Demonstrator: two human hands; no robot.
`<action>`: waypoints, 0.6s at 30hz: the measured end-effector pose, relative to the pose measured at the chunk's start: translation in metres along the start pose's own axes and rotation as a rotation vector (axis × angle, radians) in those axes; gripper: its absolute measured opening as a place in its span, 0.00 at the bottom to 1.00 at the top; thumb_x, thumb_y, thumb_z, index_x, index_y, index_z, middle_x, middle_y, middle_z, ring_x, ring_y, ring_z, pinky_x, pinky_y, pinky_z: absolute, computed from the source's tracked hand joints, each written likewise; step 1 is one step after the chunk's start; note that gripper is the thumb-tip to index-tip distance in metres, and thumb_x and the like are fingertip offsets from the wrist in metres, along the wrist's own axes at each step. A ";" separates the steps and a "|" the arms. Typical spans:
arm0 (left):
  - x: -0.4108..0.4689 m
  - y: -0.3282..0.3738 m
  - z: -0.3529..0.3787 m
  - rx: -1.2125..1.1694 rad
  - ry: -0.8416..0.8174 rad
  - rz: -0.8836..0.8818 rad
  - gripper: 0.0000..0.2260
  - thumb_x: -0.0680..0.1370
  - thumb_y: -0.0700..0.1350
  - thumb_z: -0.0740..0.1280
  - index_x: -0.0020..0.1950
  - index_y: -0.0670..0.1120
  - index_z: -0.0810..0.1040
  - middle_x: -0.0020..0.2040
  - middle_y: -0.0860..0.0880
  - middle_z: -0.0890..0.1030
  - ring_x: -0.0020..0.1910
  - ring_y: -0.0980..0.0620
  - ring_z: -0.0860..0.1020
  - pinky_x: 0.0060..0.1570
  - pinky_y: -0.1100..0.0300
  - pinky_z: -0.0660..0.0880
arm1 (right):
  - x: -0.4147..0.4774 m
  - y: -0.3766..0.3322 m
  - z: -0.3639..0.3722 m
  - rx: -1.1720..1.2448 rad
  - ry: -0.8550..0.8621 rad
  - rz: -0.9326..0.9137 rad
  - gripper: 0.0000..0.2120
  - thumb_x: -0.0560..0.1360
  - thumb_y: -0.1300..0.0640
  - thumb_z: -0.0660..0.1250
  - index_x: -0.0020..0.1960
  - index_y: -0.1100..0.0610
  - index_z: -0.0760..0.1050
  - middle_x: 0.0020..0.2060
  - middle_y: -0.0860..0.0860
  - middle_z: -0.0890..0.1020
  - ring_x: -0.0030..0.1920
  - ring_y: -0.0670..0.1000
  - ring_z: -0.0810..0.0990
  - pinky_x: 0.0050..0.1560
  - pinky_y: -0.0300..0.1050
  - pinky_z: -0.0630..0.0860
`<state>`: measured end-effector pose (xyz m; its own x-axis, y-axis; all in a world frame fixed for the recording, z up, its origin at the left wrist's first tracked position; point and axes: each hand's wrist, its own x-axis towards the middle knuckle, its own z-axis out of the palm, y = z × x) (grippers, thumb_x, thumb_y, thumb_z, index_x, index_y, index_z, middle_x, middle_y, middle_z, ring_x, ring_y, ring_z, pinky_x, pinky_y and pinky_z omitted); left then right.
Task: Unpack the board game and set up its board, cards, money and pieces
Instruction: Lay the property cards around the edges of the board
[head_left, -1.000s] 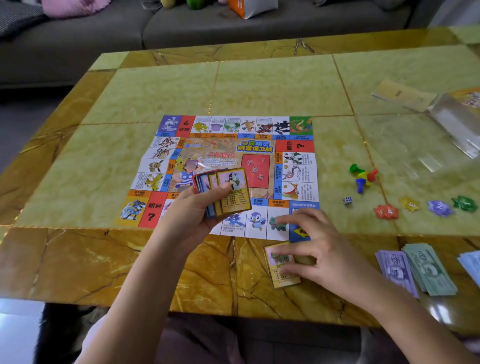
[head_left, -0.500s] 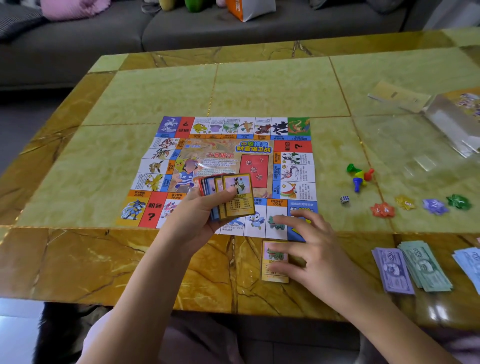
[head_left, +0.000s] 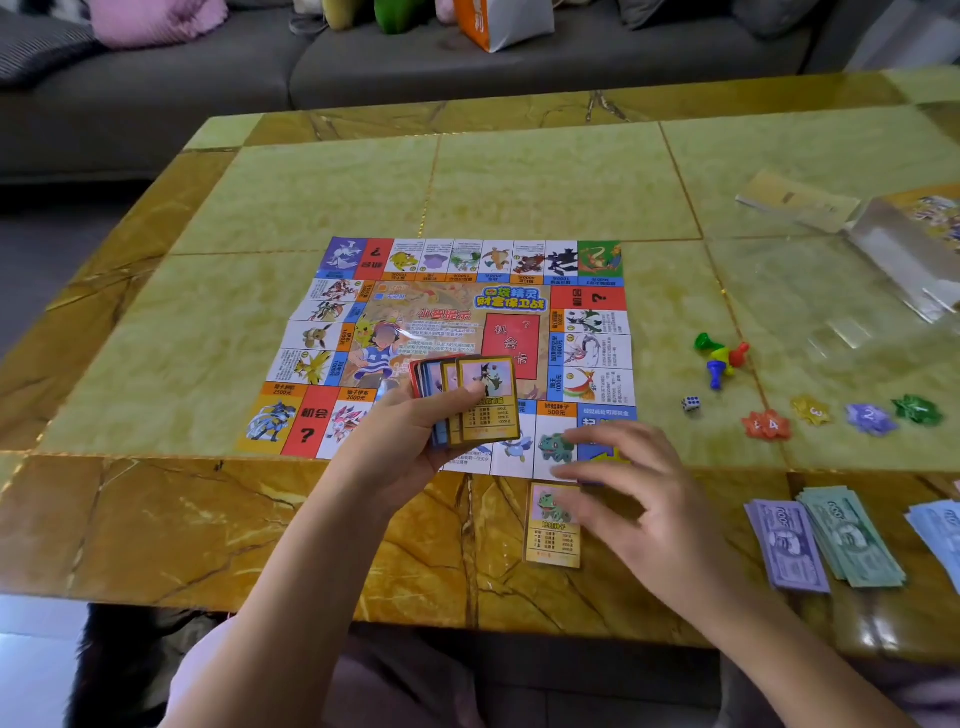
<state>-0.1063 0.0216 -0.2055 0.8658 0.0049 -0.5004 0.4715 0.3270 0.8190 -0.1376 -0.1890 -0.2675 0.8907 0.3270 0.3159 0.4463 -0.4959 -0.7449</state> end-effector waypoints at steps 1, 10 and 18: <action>0.000 0.000 0.000 0.008 -0.005 -0.003 0.06 0.75 0.38 0.66 0.51 0.42 0.77 0.43 0.44 0.85 0.41 0.49 0.84 0.45 0.55 0.80 | 0.004 -0.004 -0.004 0.044 0.031 0.031 0.14 0.75 0.44 0.64 0.51 0.51 0.82 0.53 0.41 0.79 0.59 0.43 0.75 0.59 0.34 0.70; -0.008 -0.006 0.011 0.085 -0.141 0.001 0.11 0.67 0.39 0.70 0.48 0.42 0.80 0.45 0.43 0.85 0.43 0.48 0.84 0.44 0.58 0.82 | 0.055 -0.035 -0.019 0.593 -0.053 0.450 0.13 0.63 0.45 0.72 0.45 0.48 0.81 0.39 0.49 0.85 0.34 0.46 0.81 0.35 0.37 0.76; -0.007 -0.003 0.006 -0.044 -0.332 -0.060 0.14 0.70 0.33 0.67 0.56 0.37 0.77 0.52 0.39 0.83 0.49 0.44 0.83 0.45 0.57 0.81 | 0.064 -0.033 -0.014 0.620 0.053 0.468 0.08 0.63 0.53 0.73 0.41 0.53 0.82 0.32 0.50 0.85 0.30 0.45 0.80 0.30 0.36 0.76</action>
<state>-0.1129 0.0149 -0.2021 0.8476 -0.3214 -0.4223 0.5216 0.3581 0.7744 -0.0943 -0.1632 -0.2142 0.9842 0.1482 -0.0968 -0.0938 -0.0272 -0.9952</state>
